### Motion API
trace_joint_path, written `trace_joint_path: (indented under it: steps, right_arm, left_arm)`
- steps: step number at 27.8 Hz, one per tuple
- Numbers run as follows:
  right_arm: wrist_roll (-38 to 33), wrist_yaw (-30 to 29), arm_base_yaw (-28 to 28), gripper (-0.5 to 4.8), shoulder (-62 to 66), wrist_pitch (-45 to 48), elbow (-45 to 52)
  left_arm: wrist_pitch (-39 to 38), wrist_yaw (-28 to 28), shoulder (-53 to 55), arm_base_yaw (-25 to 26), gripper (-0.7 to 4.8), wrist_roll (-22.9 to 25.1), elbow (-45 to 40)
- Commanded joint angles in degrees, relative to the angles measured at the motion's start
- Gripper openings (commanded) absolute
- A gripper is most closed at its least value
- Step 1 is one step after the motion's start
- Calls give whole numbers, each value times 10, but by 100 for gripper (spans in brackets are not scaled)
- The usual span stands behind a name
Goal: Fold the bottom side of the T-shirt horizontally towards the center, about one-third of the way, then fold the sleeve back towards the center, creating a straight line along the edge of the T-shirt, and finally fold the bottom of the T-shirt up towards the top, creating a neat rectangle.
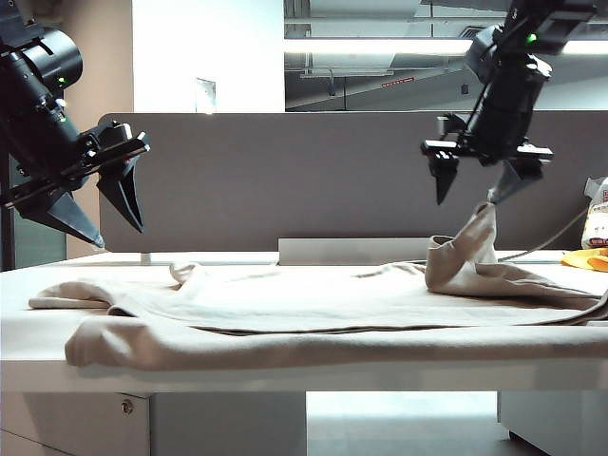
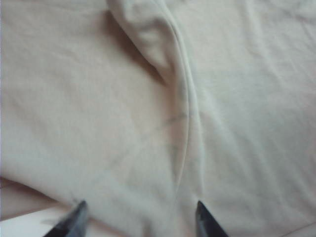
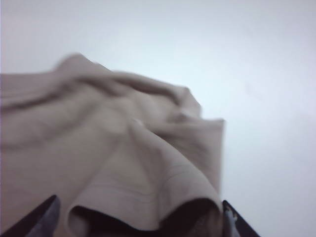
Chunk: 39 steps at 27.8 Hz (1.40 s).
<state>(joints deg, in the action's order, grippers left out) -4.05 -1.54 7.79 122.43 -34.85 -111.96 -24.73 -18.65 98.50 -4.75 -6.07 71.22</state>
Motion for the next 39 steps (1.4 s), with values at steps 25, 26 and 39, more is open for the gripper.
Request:
trace_joint_path:
  steps: [25, 26, 39]
  right_arm:
    - [61, -21, 0, 211, -45, -39, -35]
    - [61, -27, 0, 211, -45, -41, -37]
    - [55, -38, 0, 371, -42, -59, -35]
  left_arm:
    - [-18, -26, -2, 0, 278, -4, 0]
    - [-17, -27, -2, 0, 278, -4, 0]
    - [-16, -48, -2, -2, 292, -4, 0]
